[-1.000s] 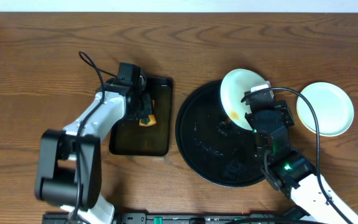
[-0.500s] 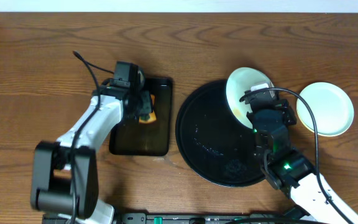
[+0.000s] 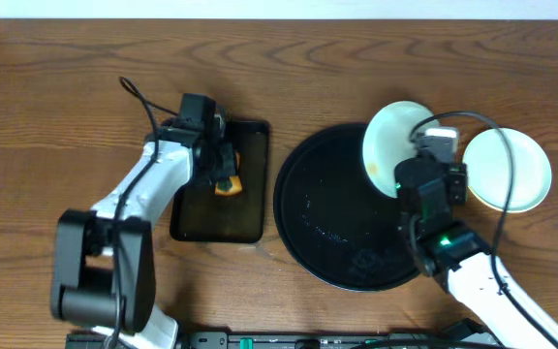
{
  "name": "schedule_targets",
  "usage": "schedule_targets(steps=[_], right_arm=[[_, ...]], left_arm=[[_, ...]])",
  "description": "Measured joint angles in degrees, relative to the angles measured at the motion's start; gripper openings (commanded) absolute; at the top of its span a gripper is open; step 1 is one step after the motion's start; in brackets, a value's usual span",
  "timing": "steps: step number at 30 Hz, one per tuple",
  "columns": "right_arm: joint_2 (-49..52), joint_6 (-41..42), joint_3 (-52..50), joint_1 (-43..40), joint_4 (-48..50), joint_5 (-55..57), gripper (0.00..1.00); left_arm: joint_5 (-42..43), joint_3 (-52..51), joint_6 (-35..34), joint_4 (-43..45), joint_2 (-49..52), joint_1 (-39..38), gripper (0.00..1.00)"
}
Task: Clean dirty plates on tray and stack at the side
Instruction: 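Carry the plate right and stack it on the plate pile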
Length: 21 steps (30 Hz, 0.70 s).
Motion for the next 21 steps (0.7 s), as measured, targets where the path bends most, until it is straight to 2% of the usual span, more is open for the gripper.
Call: schedule_targets(steps=[4,10,12,15,17,21], right_arm=[[0.02,6.95,0.0,-6.34,-1.27,-4.59,0.01],[0.02,14.84,0.0,-18.01,-2.56,-12.57,0.01],[0.02,16.48,0.0,-22.08,-2.6,-15.08,0.01],[0.02,18.58,0.0,-28.41,-2.82,-18.34,0.01],[0.02,20.04,0.0,-32.63,-3.5,-20.26,0.01],[0.02,21.94,0.0,-40.54,-4.15,-24.09,0.01]], left_arm=[[0.0,1.42,0.11,0.35,-4.33,0.04,0.07],[0.0,0.94,0.11,0.15,-4.24,0.04,0.09],[0.0,0.5,0.26,0.15,-3.67,0.02,0.17],[0.0,0.26,0.59,0.33,-2.1,0.04,0.35],[-0.02,0.17,0.59,0.57,-1.09,0.02,0.44],[0.0,0.04,0.33,0.66,-0.17,0.02,0.46]])
